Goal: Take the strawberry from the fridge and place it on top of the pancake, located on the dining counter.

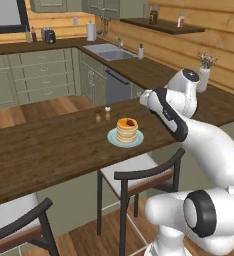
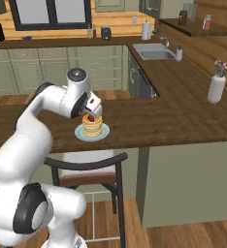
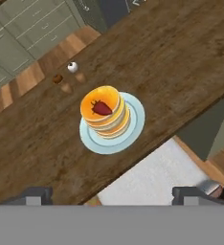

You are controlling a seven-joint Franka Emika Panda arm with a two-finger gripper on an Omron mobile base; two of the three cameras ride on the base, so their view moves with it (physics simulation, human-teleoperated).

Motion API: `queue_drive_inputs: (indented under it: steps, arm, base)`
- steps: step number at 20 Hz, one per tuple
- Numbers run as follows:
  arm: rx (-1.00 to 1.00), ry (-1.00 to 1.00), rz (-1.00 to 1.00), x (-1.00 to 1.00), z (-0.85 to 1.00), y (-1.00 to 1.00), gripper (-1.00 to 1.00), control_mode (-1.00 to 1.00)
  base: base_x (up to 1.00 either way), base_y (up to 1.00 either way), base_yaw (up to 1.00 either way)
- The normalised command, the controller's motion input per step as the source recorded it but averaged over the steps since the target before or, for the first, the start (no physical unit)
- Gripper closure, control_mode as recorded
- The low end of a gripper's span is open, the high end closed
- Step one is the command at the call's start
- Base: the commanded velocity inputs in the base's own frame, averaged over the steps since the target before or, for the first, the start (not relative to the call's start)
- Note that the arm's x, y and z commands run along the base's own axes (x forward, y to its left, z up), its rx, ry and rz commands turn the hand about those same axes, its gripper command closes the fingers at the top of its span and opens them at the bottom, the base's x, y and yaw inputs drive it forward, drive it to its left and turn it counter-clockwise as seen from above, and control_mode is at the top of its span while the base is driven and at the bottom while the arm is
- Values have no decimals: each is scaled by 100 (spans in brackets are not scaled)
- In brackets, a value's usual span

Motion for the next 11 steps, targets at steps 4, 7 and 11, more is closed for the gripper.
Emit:
queue_drive_inputs:
  steps: [4, 7, 11]
  arm:
    - [7, 0, -5, -98, 36, -16, -100, -100]
    - [6, 0, -5, -100, 15, -12, -100, -100]
    - [1, -1, -4, -100, -10, 0, -100, -100]
  base:
    - [0, 0, 0]
    - [0, 0, 0]
    - [0, 0, 0]
